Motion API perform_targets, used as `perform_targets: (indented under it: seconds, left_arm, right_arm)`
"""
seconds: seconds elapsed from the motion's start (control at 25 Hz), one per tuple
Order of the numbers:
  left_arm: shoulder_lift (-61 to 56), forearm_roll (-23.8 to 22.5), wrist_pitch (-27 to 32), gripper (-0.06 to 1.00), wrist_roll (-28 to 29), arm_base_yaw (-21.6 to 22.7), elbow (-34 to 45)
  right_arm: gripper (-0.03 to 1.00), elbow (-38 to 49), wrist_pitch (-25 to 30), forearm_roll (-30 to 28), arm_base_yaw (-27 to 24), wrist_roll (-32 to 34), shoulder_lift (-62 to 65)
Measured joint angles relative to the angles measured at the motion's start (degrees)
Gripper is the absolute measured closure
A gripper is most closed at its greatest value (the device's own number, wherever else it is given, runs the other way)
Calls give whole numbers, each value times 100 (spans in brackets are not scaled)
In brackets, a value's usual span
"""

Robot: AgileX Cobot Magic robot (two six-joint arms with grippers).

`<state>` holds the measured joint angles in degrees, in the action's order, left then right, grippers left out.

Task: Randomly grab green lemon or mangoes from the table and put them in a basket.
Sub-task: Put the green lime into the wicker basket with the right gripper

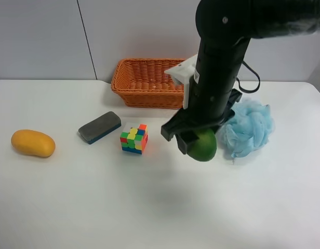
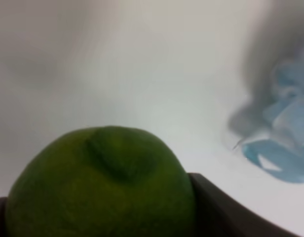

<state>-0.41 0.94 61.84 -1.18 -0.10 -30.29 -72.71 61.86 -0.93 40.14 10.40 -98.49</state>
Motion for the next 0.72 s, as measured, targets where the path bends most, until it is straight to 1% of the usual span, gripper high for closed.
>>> perform_targets:
  seconds: [0.28,0.36,0.48,0.72]
  left_arm:
    - [0,0,0,-5,0,0,0]
    - [0,0,0,-5,0,0,0]
    - [0,0,0,-5,0,0,0]
    - [0,0,0,-5,0,0,0]
  right_arm:
    - [31,-775,342,-120,-61,0,5]
    - [31,-942,362,-150,-215,0,-1]
    - [31,-1305,413,-180,-596,-11,-97]
    - [31,-2271,451,-218,-1268,-66,-649]
